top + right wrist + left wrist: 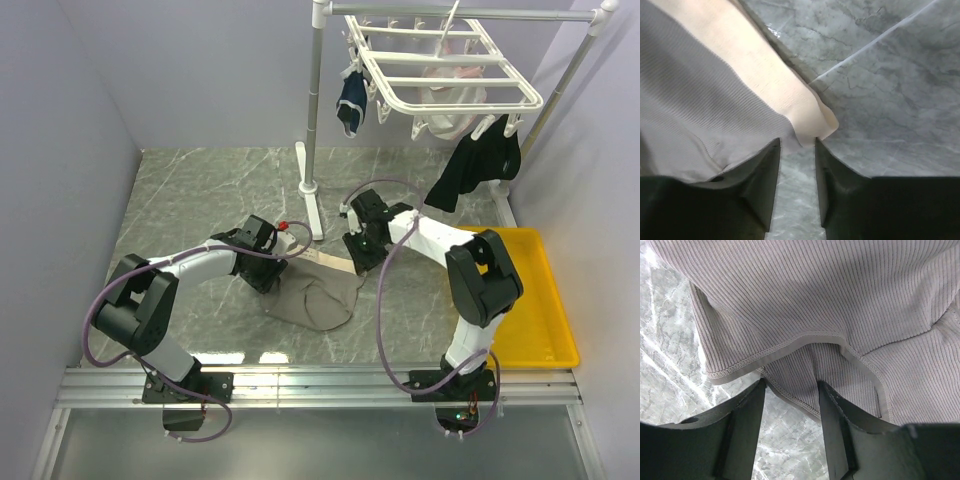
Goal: Clip the underwear to the hanger
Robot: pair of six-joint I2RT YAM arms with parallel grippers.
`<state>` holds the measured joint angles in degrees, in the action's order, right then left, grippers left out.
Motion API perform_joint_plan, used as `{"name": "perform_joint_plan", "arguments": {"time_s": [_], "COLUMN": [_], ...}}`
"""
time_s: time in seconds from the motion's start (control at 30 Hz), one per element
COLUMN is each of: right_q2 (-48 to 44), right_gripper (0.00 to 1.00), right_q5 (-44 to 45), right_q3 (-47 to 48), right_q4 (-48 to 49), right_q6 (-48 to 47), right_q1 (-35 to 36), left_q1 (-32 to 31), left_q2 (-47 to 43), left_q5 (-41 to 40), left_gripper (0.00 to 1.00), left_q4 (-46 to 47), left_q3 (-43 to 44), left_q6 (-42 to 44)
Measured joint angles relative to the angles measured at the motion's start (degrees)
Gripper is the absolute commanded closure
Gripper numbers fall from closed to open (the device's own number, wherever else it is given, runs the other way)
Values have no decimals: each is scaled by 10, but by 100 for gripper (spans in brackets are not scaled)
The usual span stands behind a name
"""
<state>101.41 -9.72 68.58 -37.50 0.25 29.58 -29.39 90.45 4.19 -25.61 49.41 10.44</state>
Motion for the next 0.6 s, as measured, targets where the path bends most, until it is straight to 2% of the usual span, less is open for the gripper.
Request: {"name": "perform_joint_plan", "arguments": {"time_s": [0.07,0.13,0.17,0.2,0.23,0.3,0.6], "right_q2": [19,40,49,53,54,59,54], "right_gripper": [57,62,66,81,89,100,100], "right_q5": [3,3,3,3,2,1,-4], "right_q3": [1,3,5,11,13,17,14], "right_q4": [2,4,5,4,9,12,11], "right_q6": [4,10,13,14,14,18,14], "right_q1": [0,0,0,0,0,0,-13], "left_q1": [0,0,0,0,0,0,5], "left_q2": [0,0,0,0,0,0,1], "left_q5": [0,0,0,-1,-1,-1,0], "left_gripper": [46,46,46,46,47,46,49], "left_q4": [0,0,0,1,2,2,4], "left_q3": [0,0,0,0,0,0,-1], "left_q6": [0,0,0,0,0,0,0]}}
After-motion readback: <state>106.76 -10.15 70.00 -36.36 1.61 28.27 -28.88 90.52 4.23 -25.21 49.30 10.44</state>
